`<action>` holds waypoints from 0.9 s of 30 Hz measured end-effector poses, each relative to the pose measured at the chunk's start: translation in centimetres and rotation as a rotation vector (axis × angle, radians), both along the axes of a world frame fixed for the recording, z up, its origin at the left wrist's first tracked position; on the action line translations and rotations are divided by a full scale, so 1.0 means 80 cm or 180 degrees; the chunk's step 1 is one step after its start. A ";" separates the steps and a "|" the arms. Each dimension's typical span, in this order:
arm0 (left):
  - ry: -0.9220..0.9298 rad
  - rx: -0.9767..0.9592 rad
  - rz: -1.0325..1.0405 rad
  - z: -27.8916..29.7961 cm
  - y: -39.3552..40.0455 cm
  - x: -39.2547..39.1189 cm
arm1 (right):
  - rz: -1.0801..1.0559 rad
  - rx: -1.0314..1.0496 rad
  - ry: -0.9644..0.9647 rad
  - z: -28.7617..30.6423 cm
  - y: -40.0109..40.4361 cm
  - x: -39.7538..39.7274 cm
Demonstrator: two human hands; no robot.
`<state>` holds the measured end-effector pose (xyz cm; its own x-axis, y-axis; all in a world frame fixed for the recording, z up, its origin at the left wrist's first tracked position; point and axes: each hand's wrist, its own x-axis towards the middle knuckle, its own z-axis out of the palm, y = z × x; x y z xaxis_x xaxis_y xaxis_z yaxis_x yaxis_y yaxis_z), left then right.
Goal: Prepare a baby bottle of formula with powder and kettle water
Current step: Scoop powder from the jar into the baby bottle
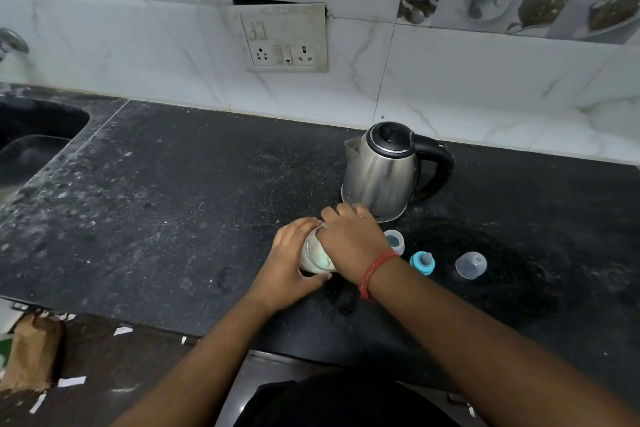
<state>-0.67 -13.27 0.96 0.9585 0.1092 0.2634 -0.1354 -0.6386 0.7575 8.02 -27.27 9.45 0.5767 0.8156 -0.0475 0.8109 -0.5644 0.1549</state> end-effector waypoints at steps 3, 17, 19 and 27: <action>-0.0081 -0.0029 0.0056 0.005 -0.005 0.001 | 0.0041 0.0326 0.0135 0.005 -0.008 0.003; -0.0141 -0.0020 0.0188 0.006 -0.014 0.009 | -0.0130 0.1072 0.0463 0.009 -0.031 0.019; -0.0145 0.0008 0.0178 0.009 -0.013 0.008 | -0.0151 0.1030 0.0572 0.010 -0.030 0.019; -0.0182 0.0047 0.0184 0.010 -0.010 0.012 | -0.0585 0.1242 0.1450 0.015 -0.028 0.013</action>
<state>0.29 -14.06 1.79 0.9340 0.1595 0.3197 -0.1410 -0.6577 0.7400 9.09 -29.48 10.68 0.7012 0.7119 -0.0402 0.6313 -0.6460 -0.4291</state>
